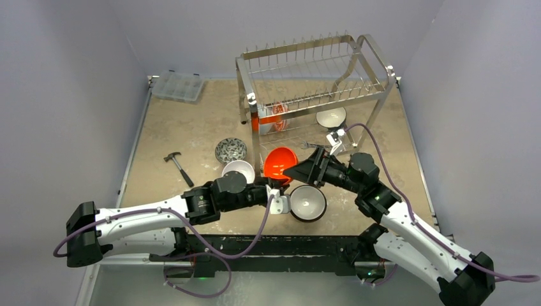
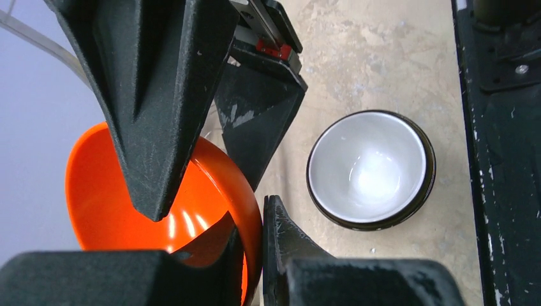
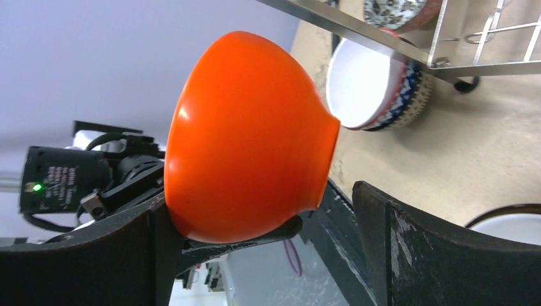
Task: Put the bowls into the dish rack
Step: Pick up the bowl from the dish rack.
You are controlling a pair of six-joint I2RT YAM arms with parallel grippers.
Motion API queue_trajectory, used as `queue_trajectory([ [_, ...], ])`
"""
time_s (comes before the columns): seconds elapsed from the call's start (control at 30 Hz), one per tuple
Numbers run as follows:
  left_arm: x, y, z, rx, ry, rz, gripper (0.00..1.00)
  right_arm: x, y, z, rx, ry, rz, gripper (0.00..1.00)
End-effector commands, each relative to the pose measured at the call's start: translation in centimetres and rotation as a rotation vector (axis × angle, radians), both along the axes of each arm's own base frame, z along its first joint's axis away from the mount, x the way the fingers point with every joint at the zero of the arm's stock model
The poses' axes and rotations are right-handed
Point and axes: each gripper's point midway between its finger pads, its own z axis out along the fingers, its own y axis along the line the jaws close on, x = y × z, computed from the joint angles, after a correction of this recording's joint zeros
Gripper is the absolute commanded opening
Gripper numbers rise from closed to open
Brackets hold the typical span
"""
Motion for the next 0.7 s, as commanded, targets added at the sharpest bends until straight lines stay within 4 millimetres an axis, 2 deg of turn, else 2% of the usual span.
queue_trajectory([
  [0.0, -1.0, -0.7, 4.3, -0.151, -0.035, -0.065, 0.00, -0.3, 0.4, 3.3, 0.119, -0.069, 0.024, 0.93],
  [0.1, -1.1, -0.6, 3.8, -0.132, -0.036, -0.069, 0.00, -0.1, 0.2, 4.0, 0.107, -0.095, 0.013, 0.81],
  [0.2, -1.2, -0.7, 3.8, -0.129, -0.035, -0.077, 0.00, 0.1, 0.0, 4.4, 0.088, -0.124, -0.001, 0.74],
  [0.23, -1.2, -0.7, 3.7, -0.128, -0.035, -0.077, 0.00, 0.1, 0.0, 4.6, 0.089, -0.128, -0.004, 0.68],
  [0.37, -1.0, -0.6, 3.5, -0.121, -0.030, -0.064, 0.00, 0.1, 0.0, 4.9, 0.099, -0.136, -0.004, 0.23],
  [0.43, -0.8, -0.5, 3.4, -0.118, -0.029, -0.053, 0.00, 0.2, 0.0, 5.0, 0.094, -0.138, -0.005, 0.05],
  [0.47, -0.7, -0.5, 3.3, -0.116, -0.028, -0.049, 0.01, 0.2, -0.1, 4.9, 0.086, -0.140, -0.010, 0.00],
  [0.5, -0.7, -0.5, 3.3, -0.115, -0.027, -0.046, 0.11, 0.4, -0.2, 4.9, 0.077, -0.140, -0.018, 0.00],
  [0.57, -0.5, -0.4, 3.4, -0.122, -0.021, -0.031, 0.38, 0.6, -0.3, 4.7, 0.058, -0.143, -0.033, 0.00],
  [0.63, -0.1, -0.2, 3.5, -0.139, -0.010, 0.000, 0.61, 1.1, -0.6, 4.3, 0.027, -0.139, -0.064, 0.00],
  [0.67, 0.1, 0.0, 3.8, -0.160, 0.003, 0.023, 0.68, 1.4, -0.8, 3.8, 0.006, -0.136, -0.078, 0.00],
])
